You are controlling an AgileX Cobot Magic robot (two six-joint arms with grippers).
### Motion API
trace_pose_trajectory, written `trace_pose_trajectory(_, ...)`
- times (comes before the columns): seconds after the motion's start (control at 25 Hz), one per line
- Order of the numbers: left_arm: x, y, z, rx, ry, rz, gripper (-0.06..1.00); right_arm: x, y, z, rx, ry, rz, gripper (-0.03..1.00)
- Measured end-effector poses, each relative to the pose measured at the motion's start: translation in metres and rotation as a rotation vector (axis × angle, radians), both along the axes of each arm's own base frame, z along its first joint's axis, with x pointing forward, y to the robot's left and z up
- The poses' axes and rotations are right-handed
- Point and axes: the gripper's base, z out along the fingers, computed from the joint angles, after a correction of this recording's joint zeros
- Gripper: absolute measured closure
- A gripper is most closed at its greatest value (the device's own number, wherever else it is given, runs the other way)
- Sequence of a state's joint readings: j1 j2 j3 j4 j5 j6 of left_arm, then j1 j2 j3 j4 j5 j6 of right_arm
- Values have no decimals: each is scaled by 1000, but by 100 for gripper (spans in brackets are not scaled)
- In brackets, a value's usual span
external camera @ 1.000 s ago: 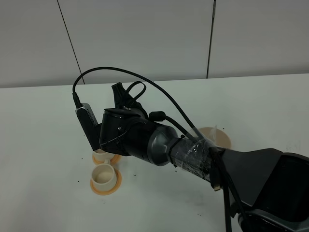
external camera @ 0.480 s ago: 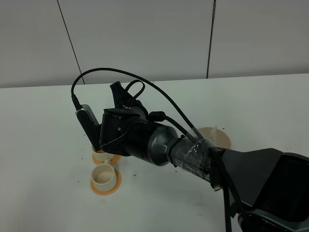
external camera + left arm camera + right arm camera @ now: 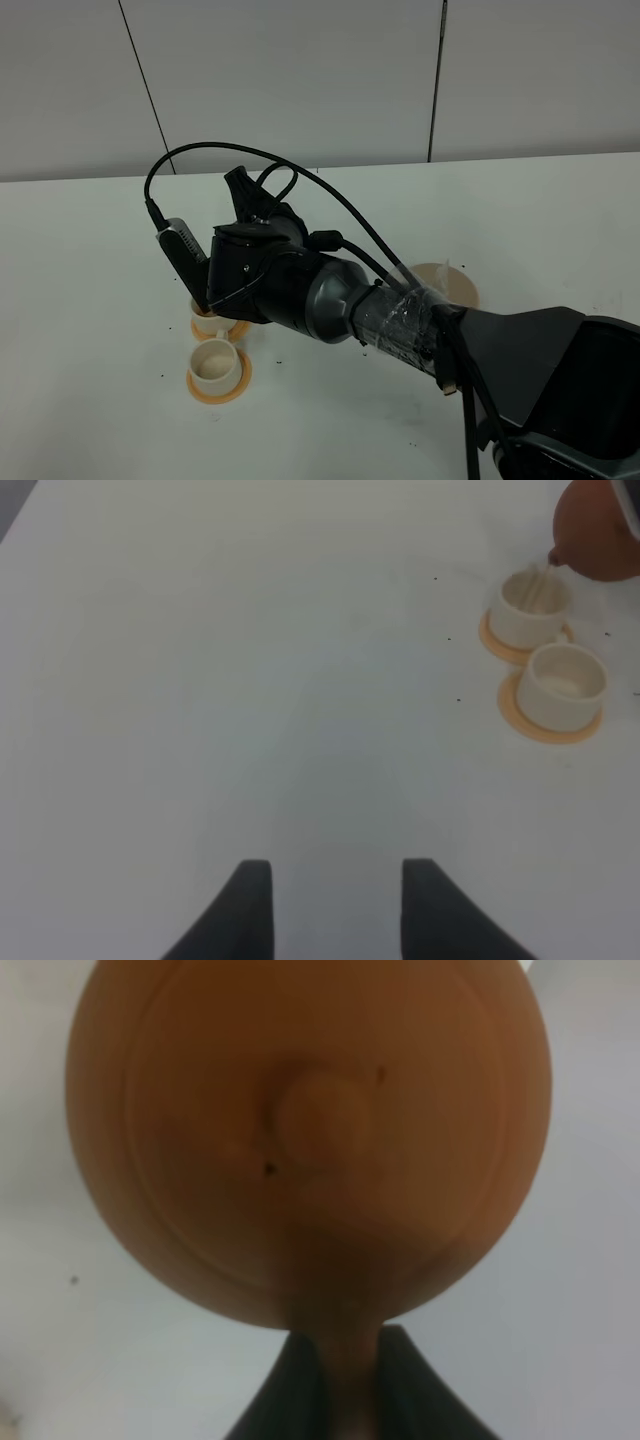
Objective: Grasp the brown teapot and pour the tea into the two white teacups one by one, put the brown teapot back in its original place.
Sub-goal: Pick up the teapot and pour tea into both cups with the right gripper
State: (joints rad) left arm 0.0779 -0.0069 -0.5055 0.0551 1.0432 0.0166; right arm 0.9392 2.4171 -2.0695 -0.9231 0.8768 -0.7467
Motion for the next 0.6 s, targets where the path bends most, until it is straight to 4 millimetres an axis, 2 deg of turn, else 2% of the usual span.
trace_pose_trajectory(0.24, 0, 0, 0, 0, 0, 0, 57, 1, 0, 1, -21, -17, 20, 88)
trace_pose_trajectory(0.6, 0, 0, 0, 0, 0, 0, 57, 2, 2, -11, -50, -14, 32, 88)
